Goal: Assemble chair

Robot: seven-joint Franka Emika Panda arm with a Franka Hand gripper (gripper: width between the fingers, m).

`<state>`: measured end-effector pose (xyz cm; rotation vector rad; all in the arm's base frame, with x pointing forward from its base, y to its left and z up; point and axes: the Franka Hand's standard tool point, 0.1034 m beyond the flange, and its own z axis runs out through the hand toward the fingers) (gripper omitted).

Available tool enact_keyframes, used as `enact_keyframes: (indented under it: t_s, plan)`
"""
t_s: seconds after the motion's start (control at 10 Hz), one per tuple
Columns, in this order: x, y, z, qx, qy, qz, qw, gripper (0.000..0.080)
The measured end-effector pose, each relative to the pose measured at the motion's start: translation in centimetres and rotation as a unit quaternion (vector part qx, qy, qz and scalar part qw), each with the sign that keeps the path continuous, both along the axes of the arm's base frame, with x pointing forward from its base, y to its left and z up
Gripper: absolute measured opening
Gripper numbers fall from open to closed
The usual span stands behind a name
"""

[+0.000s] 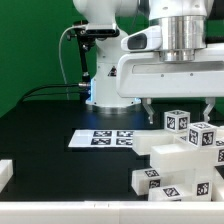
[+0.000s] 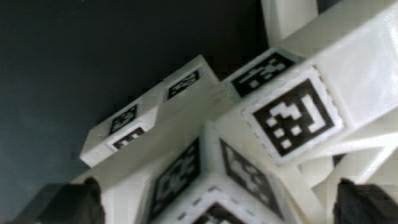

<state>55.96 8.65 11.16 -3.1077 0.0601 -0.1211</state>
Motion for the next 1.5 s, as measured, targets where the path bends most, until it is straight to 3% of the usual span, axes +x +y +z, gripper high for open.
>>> enact_keyframes:
  t_s: [0.1, 0.3, 0.5, 0.6, 1.0, 1.3, 1.5]
  plan:
    - [0.01, -0.22, 0.01, -0.005, 0.001, 0.071, 0.997, 0.0649]
    - [0.03, -0.22, -0.04, -0.003, 0.001, 0.051, 0.999, 0.0622]
    - [0.03, -0.29, -0.07, -0.003, 0.001, 0.050, 0.999, 0.0318]
    - [0.01, -0.26, -0.10, 0.001, 0.003, 0.009, 1.000, 0.0275]
    - [0.03, -0.33, -0.22, 0.014, 0.008, -0.179, 0.984, 0.0274]
    - [0.07, -0.48, -0.29, 0.034, 0.014, -0.388, 0.921, 0.0274]
    - [0.39, -0.67, -0.08, 0.040, 0.016, -0.456, 0.889, 0.0274]
